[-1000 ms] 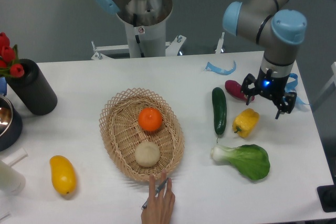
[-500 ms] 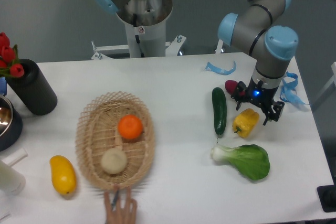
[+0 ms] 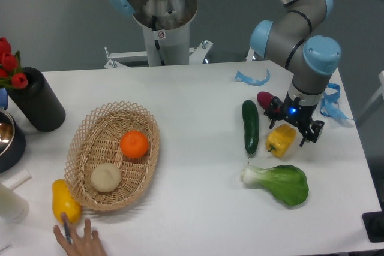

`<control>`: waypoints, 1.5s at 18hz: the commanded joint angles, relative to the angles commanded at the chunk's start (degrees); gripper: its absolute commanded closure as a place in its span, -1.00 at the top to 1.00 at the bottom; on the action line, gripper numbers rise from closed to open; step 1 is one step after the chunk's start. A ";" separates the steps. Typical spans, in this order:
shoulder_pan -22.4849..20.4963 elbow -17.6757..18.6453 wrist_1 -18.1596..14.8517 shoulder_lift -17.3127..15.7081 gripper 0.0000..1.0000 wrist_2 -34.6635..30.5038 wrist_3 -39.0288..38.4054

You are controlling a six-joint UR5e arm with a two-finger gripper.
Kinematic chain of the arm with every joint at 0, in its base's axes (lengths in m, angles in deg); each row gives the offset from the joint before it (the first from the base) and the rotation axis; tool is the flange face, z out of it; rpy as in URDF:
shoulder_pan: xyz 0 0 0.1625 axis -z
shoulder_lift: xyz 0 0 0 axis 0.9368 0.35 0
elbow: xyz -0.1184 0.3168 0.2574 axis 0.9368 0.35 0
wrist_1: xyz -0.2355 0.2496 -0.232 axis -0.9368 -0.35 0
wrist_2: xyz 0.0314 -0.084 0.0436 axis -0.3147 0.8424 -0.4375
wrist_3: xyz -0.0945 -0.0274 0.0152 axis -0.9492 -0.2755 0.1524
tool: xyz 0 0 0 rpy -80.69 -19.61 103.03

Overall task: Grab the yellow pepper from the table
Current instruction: 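Close the gripper on the yellow pepper and lift it up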

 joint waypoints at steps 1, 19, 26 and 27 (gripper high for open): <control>0.18 0.09 0.18 0.18 1.00 -0.09 0.00; 0.09 -5.44 -0.70 -1.84 -0.29 0.97 -0.61; 1.40 -9.67 -6.84 -7.29 -0.29 5.79 -6.58; 2.37 -9.93 -6.68 -7.82 -0.29 7.45 -9.55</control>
